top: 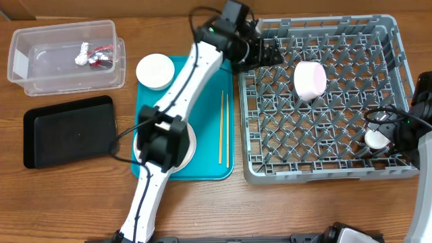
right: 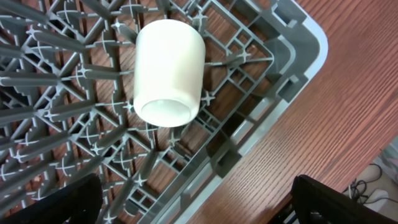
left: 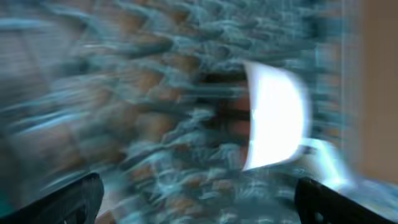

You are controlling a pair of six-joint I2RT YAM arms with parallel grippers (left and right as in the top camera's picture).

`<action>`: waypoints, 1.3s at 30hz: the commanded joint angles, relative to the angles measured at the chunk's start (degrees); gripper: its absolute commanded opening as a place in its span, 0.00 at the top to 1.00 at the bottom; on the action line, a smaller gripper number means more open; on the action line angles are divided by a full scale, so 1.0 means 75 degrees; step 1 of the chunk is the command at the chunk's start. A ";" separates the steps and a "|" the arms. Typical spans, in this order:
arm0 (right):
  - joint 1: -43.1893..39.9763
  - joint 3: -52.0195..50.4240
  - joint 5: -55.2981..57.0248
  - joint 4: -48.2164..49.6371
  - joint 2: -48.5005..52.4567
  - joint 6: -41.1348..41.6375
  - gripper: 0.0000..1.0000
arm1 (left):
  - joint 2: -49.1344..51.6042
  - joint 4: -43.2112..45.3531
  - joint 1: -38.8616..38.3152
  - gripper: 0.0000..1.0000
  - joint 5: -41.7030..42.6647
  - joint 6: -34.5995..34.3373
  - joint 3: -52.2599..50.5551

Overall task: Sort waste into correct bins and load items into the dishwasher
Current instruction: 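Carry the bowl over the rack and set it down upside down, then grasp the second white bowl on the tray with the left gripper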

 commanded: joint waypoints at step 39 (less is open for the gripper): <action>0.0006 0.0067 0.0067 0.0017 -0.0079 0.0064 0.00 | 0.0562 -0.2594 0.2098 0.42 -0.4838 0.1026 -0.0256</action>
